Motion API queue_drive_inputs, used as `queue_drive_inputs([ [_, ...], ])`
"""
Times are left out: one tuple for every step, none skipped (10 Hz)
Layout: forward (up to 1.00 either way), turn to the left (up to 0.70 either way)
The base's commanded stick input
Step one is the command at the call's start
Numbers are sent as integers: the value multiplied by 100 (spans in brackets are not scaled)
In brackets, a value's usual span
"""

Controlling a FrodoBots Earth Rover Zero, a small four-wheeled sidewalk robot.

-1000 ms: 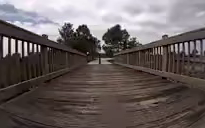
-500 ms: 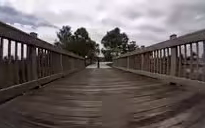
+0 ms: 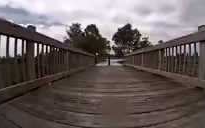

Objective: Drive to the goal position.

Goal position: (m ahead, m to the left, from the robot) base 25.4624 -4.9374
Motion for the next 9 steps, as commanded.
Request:
queue_drive_inputs([
  [85, 0],
  [85, 0],
  [85, 0],
  [85, 0],
  [85, 0],
  [85, 0],
  [85, 0],
  [85, 0],
  [85, 0],
])
